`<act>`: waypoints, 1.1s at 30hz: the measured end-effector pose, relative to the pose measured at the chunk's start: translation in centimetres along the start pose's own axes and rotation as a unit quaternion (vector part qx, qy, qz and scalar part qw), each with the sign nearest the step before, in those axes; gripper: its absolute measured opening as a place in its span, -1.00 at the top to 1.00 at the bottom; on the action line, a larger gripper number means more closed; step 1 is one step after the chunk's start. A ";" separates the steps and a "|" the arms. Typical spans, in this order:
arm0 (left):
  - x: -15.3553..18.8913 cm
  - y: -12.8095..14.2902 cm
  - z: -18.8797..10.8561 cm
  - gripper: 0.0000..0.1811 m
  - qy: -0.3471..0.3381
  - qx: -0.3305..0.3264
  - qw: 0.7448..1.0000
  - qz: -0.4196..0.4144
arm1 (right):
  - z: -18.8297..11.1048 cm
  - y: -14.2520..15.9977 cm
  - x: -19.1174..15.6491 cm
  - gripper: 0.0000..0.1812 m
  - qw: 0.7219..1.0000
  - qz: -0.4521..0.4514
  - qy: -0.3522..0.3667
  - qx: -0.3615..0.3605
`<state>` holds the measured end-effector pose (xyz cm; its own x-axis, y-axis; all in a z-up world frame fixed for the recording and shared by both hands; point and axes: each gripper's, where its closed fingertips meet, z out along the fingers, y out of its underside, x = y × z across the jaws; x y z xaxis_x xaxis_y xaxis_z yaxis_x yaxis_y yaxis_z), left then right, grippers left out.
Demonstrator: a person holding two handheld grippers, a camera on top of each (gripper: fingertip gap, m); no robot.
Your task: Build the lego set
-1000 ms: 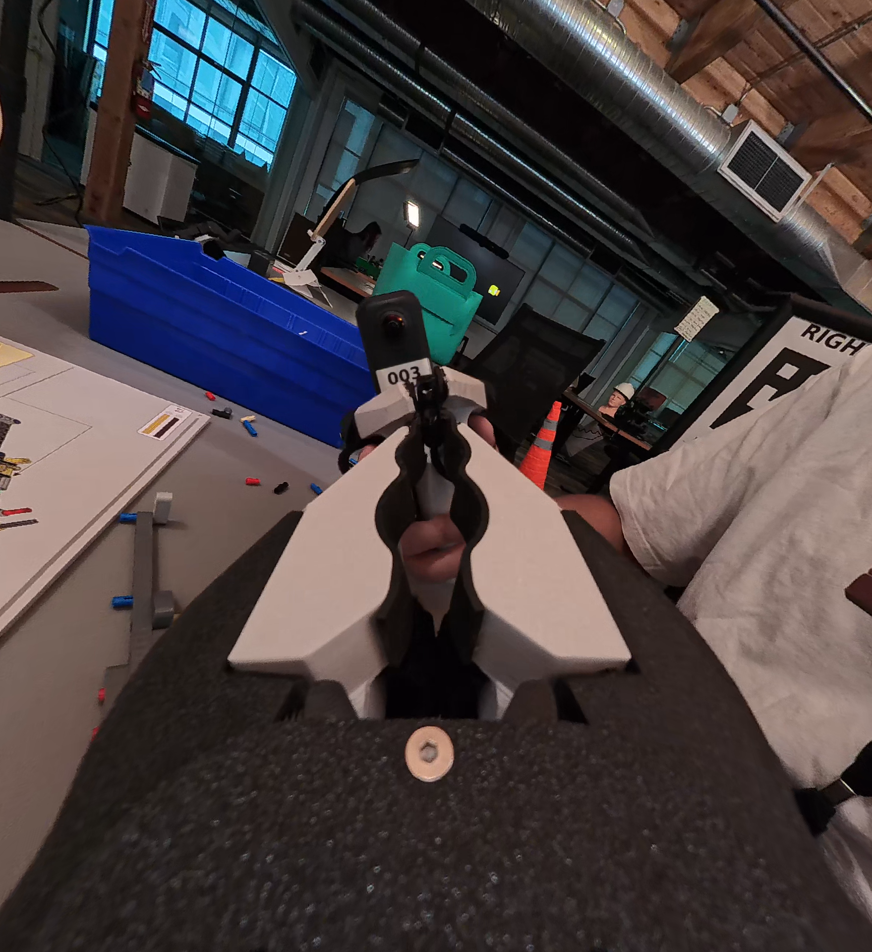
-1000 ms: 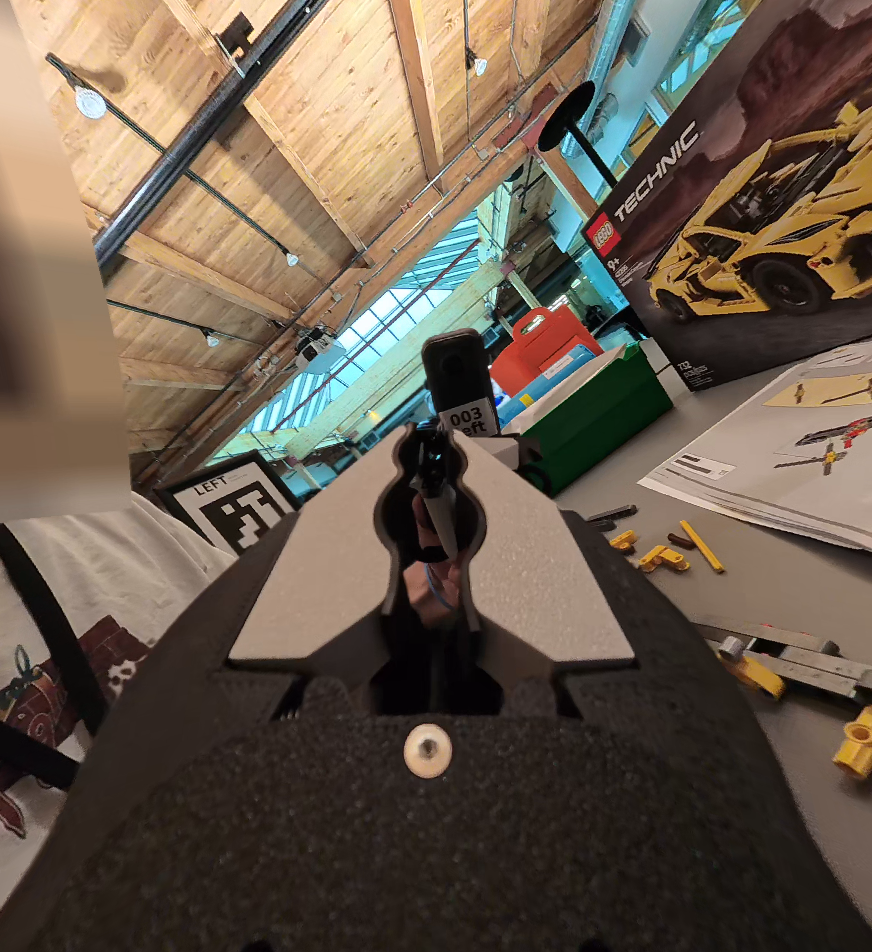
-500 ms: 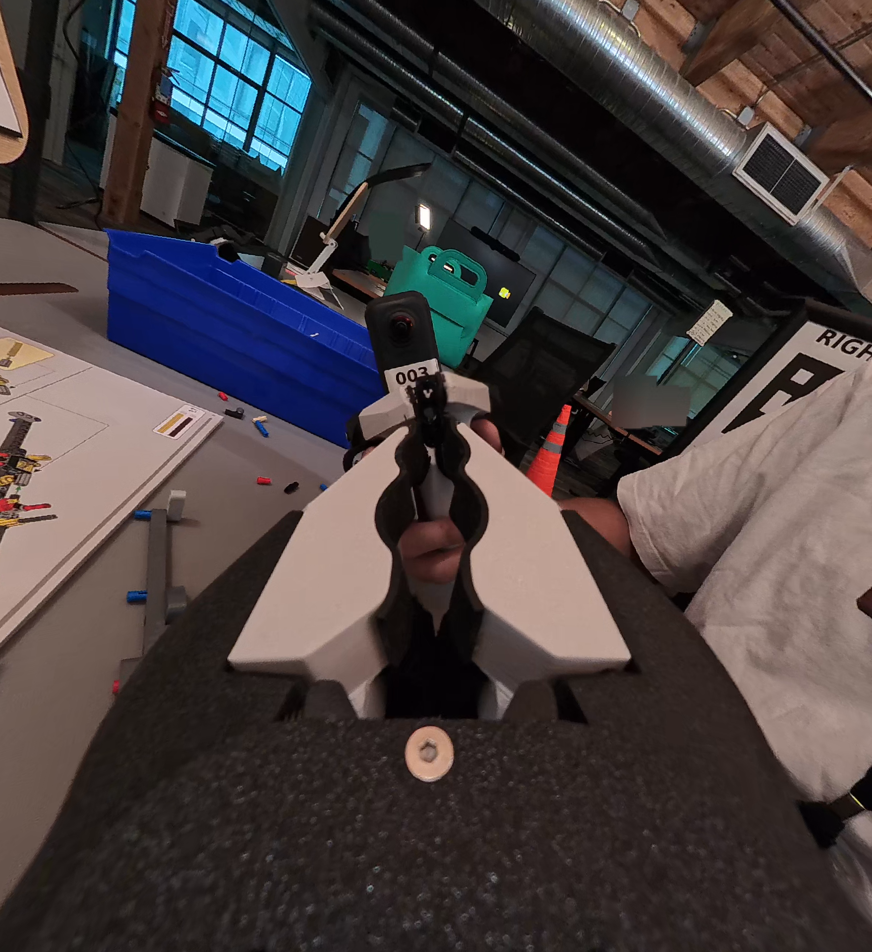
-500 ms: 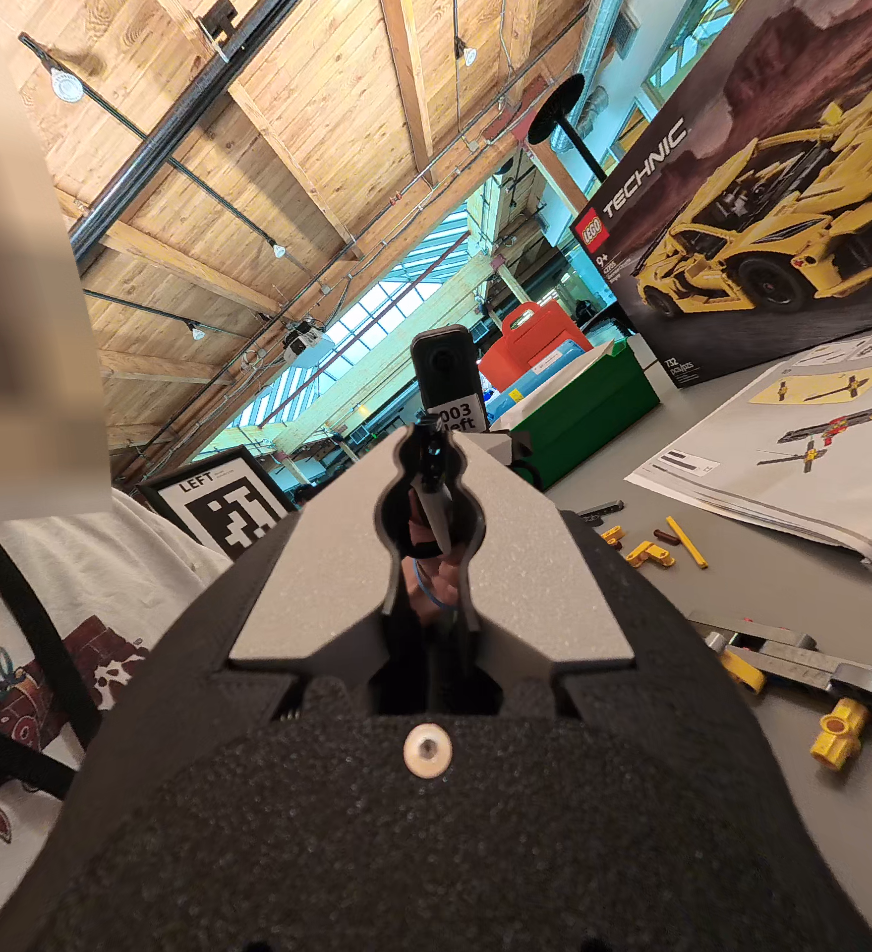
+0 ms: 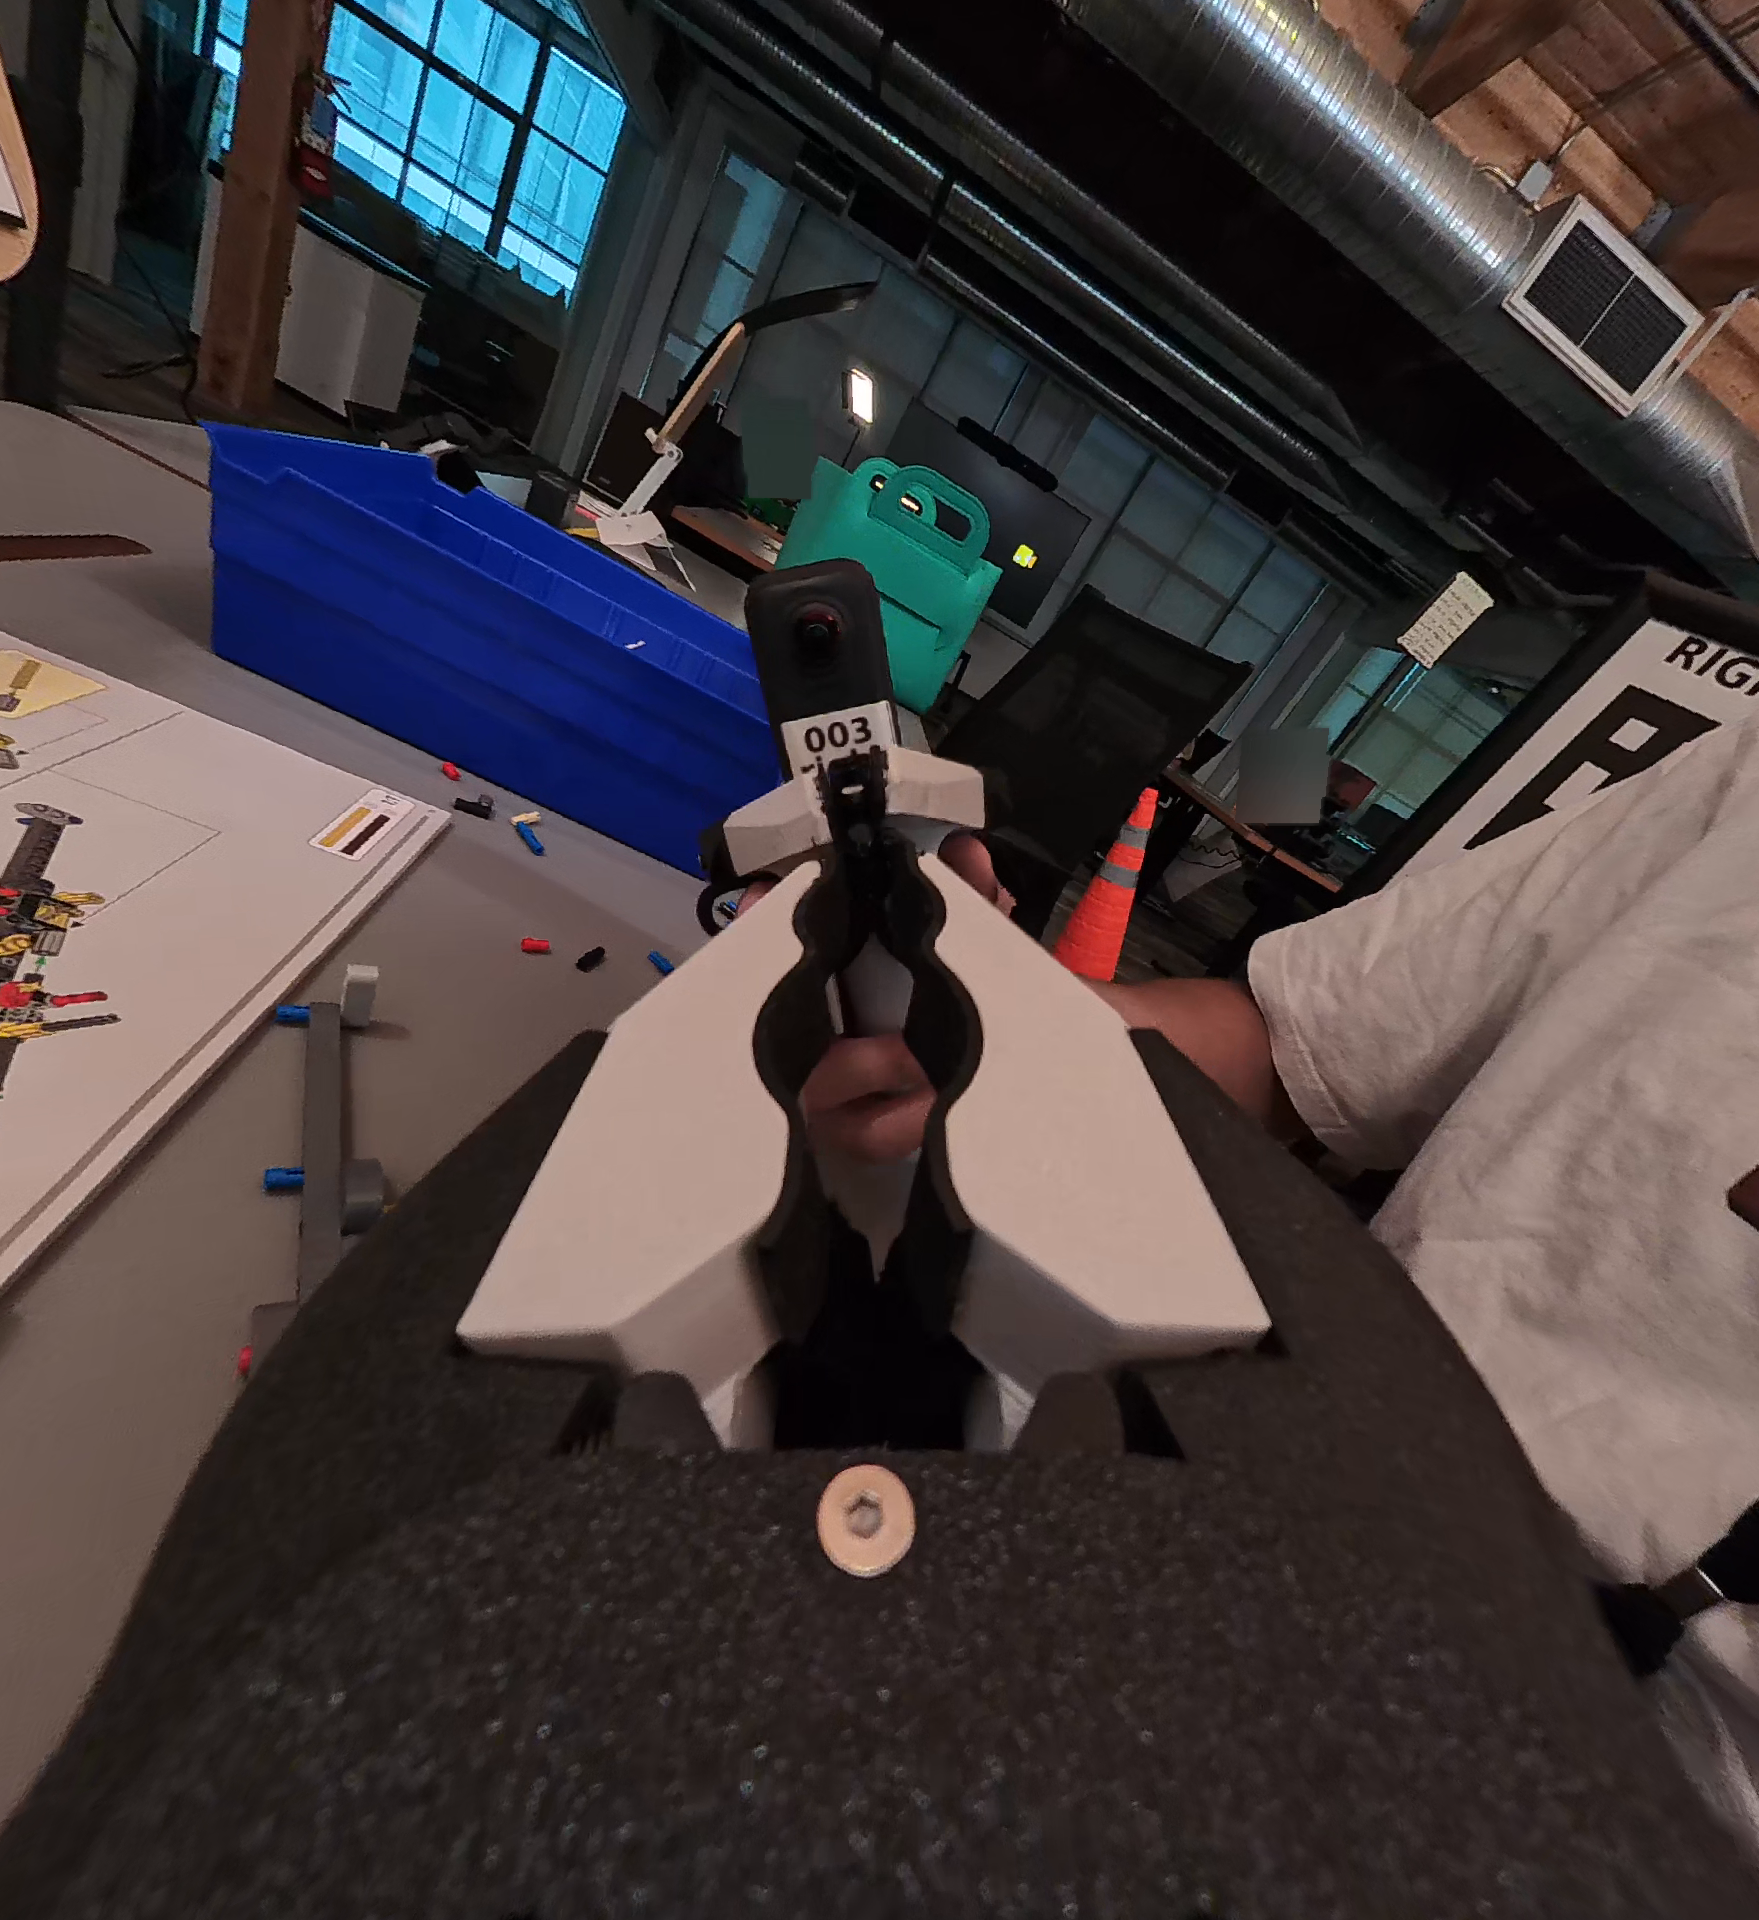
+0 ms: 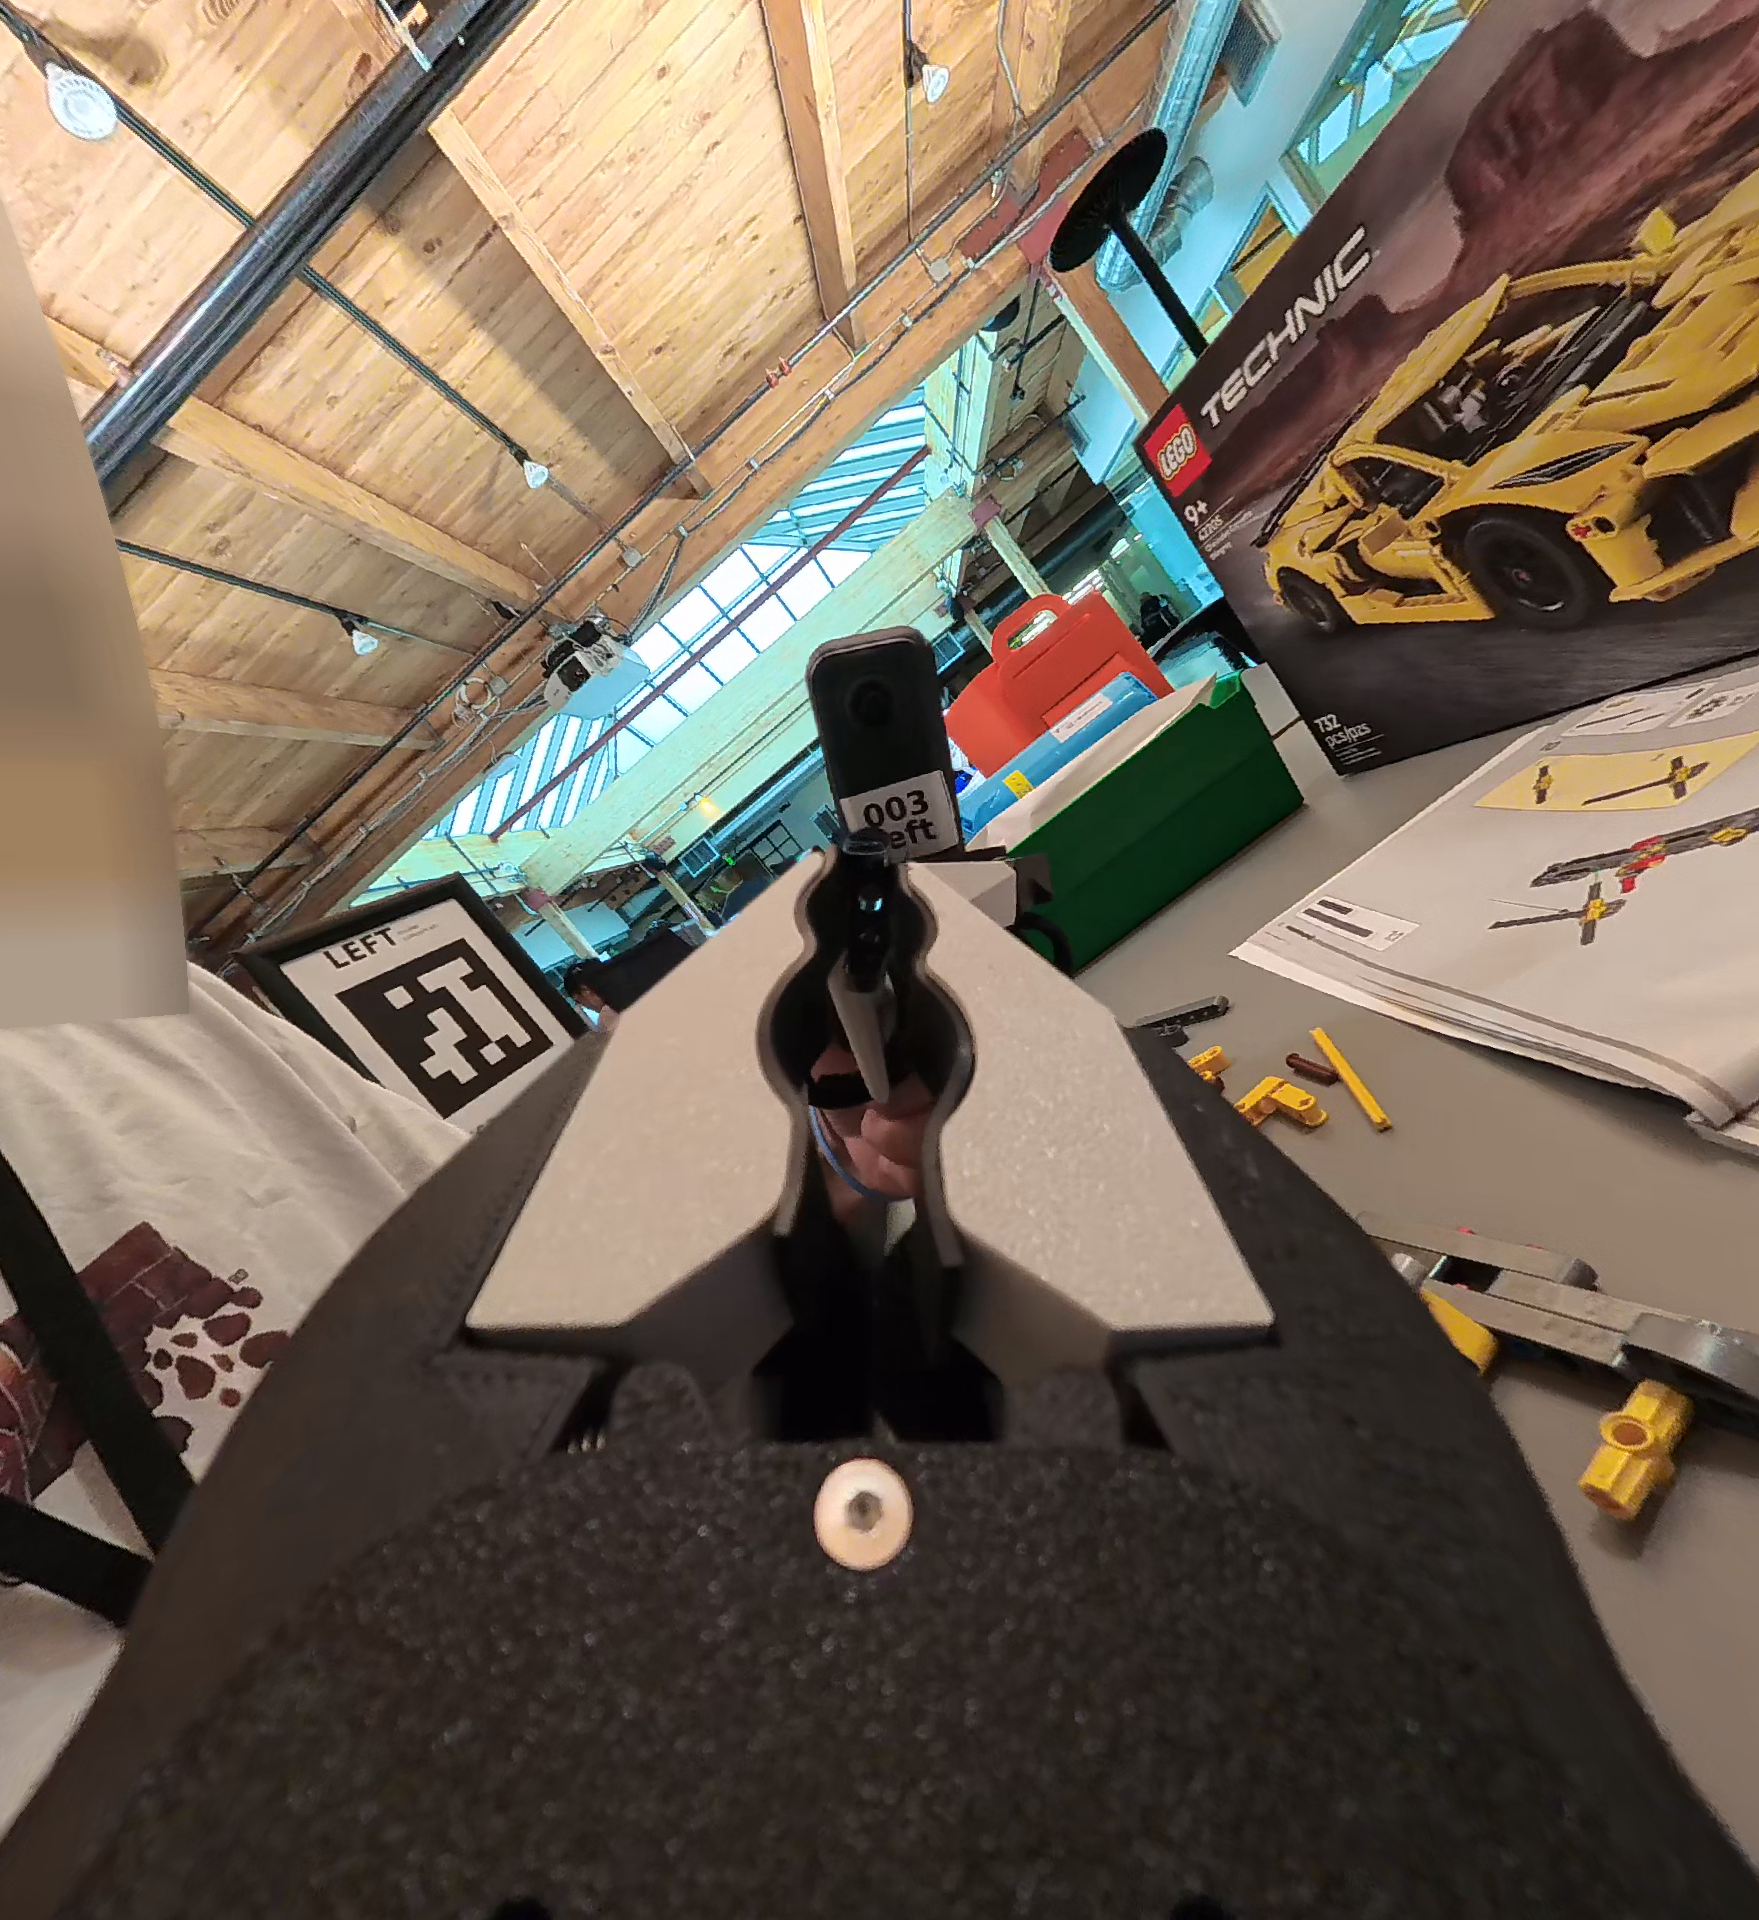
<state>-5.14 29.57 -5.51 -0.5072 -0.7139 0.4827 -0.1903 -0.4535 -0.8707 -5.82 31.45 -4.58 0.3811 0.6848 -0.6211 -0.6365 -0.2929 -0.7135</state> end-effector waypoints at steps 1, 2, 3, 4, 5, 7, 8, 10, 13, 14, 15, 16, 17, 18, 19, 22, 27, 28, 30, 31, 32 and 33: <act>0.1 0.0 0.0 0.94 0.000 -0.001 1.000 0.005 | 0.0 0.0 -0.1 0.94 1.000 0.000 -0.004 -0.002; 0.2 0.0 0.1 0.94 -0.001 -0.003 1.000 0.009 | 0.0 0.0 -0.2 0.94 1.000 -0.001 -0.004 -0.003; 0.3 0.0 0.1 0.94 -0.003 -0.005 1.000 0.014 | -0.1 -0.1 -0.2 0.94 1.000 -0.005 -0.002 -0.004; 0.3 0.1 0.1 0.93 -0.006 -0.010 1.000 0.020 | -0.3 -0.3 -0.4 0.94 1.000 -0.009 -0.003 0.000; 0.1 0.3 0.0 0.86 -0.014 -0.018 0.999 0.027 | -0.5 -0.8 -0.6 0.94 1.000 -0.014 -0.003 0.006; -0.6 0.7 -0.3 0.68 -0.045 -0.037 0.997 0.050 | -1.6 -2.1 -0.7 0.93 0.999 -0.041 0.011 0.022; -1.0 1.1 -0.5 0.66 -0.061 -0.054 0.994 0.068 | -2.3 -2.7 -0.8 0.94 0.997 -0.061 0.025 0.026; -1.2 2.8 -0.6 0.60 -0.081 -0.116 0.983 0.120 | -3.8 -3.4 -1.4 0.93 0.993 -0.108 0.049 0.021; -0.3 5.9 -0.7 0.76 -0.069 -0.204 0.960 0.180 | -5.8 -2.8 -2.4 0.94 0.985 -0.149 0.086 0.007; -0.2 7.2 -0.6 0.77 -0.066 -0.239 0.951 0.185 | -6.4 -2.5 -2.8 0.94 0.984 -0.152 0.090 0.014; -0.4 8.4 -0.4 0.77 -0.072 -0.276 0.940 0.187 | -6.9 -2.2 -3.2 0.93 0.984 -0.153 0.089 0.027; -0.6 9.4 -0.1 0.77 -0.080 -0.308 0.929 0.189 | -7.4 -2.0 -3.4 0.94 0.983 -0.155 0.086 0.043; -0.4 10.4 0.2 0.77 -0.080 -0.335 0.919 0.190 | -7.7 -2.0 -3.3 0.94 0.982 -0.155 0.090 0.057; -0.3 11.1 0.6 0.79 -0.084 -0.355 0.911 0.193 | -7.9 -2.0 -3.2 0.94 0.982 -0.154 0.094 0.060; -0.5 11.6 1.0 0.79 -0.093 -0.368 0.904 0.197 | -8.0 -2.0 -3.2 0.94 0.982 -0.156 0.094 0.057; -1.2 13.6 1.9 0.84 -0.102 -0.425 0.879 0.191 | -8.0 -2.0 -2.5 0.94 0.977 -0.175 0.113 0.043; -3.4 14.9 1.8 0.82 -0.120 -0.524 0.812 0.227 | -8.3 -2.3 -3.0 0.93 0.979 -0.166 0.101 0.056; -3.5 15.1 1.8 0.82 -0.115 -0.537 0.803 0.233 | -8.6 -2.5 -3.0 0.93 0.979 -0.164 0.101 0.061; -3.4 15.6 2.0 0.82 -0.099 -0.553 0.794 0.234 | -9.2 -3.0 -2.9 0.93 0.978 -0.163 0.109 0.074; -3.4 15.9 2.1 0.83 -0.093 -0.560 0.790 0.231 | -9.5 -3.3 -2.8 0.93 0.977 -0.162 0.112 0.080; -3.6 16.1 2.0 0.87 -0.093 -0.569 0.784 0.230 | -9.7 -3.5 -2.7 0.93 0.977 -0.160 0.115 0.086; -3.7 16.1 2.1 0.92 -0.095 -0.569 0.783 0.232 | -10.0 -3.7 -2.6 0.93 0.976 -0.158 0.120 0.091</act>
<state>-4.54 23.78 -21.15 -0.6305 -0.7762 0.0001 -0.7030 0.5710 -0.4239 2.27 24.12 -3.55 0.7089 0.5400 -0.4537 -0.5632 0.0460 -0.8251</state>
